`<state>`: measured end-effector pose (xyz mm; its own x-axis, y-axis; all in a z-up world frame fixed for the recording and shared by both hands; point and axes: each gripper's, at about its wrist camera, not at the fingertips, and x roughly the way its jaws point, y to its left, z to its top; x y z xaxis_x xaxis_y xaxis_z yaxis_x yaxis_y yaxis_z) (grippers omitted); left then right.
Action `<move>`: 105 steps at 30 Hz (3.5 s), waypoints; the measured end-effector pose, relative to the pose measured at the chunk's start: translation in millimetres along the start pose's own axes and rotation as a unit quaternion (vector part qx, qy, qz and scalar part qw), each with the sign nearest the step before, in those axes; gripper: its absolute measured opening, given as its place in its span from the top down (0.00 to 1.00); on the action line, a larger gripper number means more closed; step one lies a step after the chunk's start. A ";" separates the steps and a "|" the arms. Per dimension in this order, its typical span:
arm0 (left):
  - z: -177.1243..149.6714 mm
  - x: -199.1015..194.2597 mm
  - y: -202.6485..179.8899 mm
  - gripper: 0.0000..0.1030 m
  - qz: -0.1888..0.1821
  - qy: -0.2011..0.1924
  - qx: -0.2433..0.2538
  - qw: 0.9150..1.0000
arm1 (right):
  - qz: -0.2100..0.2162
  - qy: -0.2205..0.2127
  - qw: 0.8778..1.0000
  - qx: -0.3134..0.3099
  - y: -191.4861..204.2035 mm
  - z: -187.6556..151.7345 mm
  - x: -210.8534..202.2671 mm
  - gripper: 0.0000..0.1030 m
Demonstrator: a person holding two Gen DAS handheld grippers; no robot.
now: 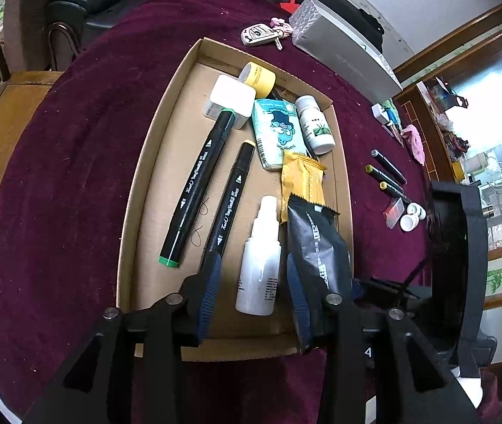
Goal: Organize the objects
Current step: 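Open both tools to drop the dropper bottle and black packet in the box, then move both tools to the loose items and grasp clear red packet with left tool, then grasp the small white pill bottle with the right tool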
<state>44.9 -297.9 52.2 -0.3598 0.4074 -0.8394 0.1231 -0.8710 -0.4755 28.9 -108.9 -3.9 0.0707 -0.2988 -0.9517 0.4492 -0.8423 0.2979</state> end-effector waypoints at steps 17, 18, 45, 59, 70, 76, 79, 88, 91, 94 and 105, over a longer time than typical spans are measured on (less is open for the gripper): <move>-5.9 -1.6 -17.9 0.48 -0.073 0.000 -0.029 0.997 | 0.075 -0.097 0.992 0.040 -24.3 -12.5 -51.4 0.42; -5.5 -3.5 -21.4 0.48 -0.075 -0.005 -0.024 0.997 | 0.076 -0.111 0.990 0.041 -22.6 -13.2 -58.6 0.42; 11.1 84.8 -247.0 0.31 -0.107 0.027 0.148 0.983 | -0.026 -0.324 0.912 0.252 -266.2 -108.0 -208.8 0.00; 10.7 203.2 -316.6 0.33 0.082 0.024 0.307 0.948 | 0.002 -0.271 0.913 0.305 -352.6 -147.3 -190.7 0.00; -10.2 218.4 -321.1 0.78 0.095 0.049 0.300 0.948 | 0.007 -0.250 0.920 0.302 -360.9 -138.4 -183.0 0.00; -23.1 178.6 -287.2 0.78 0.084 0.038 0.258 0.962 | 0.004 -0.221 0.937 0.270 -340.3 -107.6 -168.7 0.00; -30.2 162.1 -274.1 0.78 0.082 0.037 0.244 0.966 | -0.011 -0.204 0.945 0.257 -328.7 -82.4 -155.5 0.04; -44.0 148.7 -252.3 0.78 0.080 0.034 0.224 0.971 | -0.021 -0.134 0.954 0.267 -311.9 -12.6 -101.7 0.30; -47.2 142.0 -245.3 0.78 0.074 0.032 0.219 0.972 | -0.066 -0.134 0.959 0.240 -296.1 -2.0 -96.1 0.45; -48.4 135.5 -238.8 0.78 0.069 0.029 0.213 0.974 | -0.100 -0.124 0.966 0.202 -281.6 0.9 -92.2 0.63; -51.0 117.1 -226.3 0.78 0.047 0.022 0.199 0.979 | -0.033 -0.114 0.969 0.216 -284.1 -61.5 -102.0 0.64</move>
<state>22.1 -39.0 48.1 -0.3230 0.3237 -0.8893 -0.2187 -0.9398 -0.2627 -51.2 188.5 4.0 -0.1670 -0.2885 -0.9428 0.0279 -0.9572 0.2879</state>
